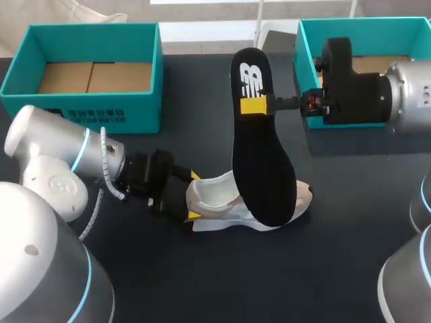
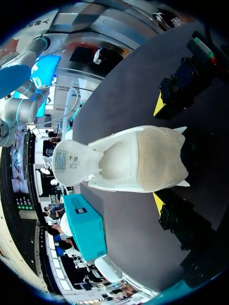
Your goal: Take the shoe out of the shoebox, open the shoe tongue, remove and reinsert the insole, then place the shoe into the shoebox
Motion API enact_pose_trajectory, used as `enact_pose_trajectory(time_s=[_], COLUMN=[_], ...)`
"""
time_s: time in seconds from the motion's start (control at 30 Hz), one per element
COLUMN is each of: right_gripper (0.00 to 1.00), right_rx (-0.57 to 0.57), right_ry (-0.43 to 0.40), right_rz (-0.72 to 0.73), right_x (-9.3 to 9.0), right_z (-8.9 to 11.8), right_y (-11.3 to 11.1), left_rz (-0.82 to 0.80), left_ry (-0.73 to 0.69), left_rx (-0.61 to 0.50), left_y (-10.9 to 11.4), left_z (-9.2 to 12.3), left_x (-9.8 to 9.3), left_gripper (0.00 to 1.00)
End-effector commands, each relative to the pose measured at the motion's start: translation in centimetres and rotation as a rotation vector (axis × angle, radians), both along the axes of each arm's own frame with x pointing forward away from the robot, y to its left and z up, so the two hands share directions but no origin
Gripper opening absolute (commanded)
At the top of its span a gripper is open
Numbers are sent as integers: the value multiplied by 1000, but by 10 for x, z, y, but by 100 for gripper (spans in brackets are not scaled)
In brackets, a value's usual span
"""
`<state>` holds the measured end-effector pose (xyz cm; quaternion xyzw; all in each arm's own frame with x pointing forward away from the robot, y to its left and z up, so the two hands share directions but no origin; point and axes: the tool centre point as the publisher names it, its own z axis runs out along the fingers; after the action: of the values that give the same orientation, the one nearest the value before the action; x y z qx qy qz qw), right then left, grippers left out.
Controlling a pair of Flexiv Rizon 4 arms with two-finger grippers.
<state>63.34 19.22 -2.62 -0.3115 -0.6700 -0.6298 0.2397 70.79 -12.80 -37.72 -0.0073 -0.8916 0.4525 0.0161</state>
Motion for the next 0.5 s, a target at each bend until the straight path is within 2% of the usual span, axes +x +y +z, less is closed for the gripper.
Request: enact_pose_trajectory(time_s=[0.03, 0.3, 0.33, 0.47, 0.5], right_gripper=[0, 0, 0, 0, 0], right_rx=[-2, -2, -2, -2, -2], right_ry=[2, 2, 2, 2, 2], right_rz=[-2, -2, -2, -2, -2], right_x=[1, 1, 1, 1, 1], right_z=[0, 0, 0, 0, 0], right_y=[4, 4, 4, 4, 4], left_rz=[-4, -4, 14, 7, 17], left_ry=[3, 3, -14, -47, -55], left_rx=[47, 47, 119, 204, 255], left_y=[1, 1, 0, 6, 7], left_z=[5, 5, 8, 21, 24], left_x=[0, 0, -1, -4, -5], left_gripper=[100, 100, 100, 100, 100])
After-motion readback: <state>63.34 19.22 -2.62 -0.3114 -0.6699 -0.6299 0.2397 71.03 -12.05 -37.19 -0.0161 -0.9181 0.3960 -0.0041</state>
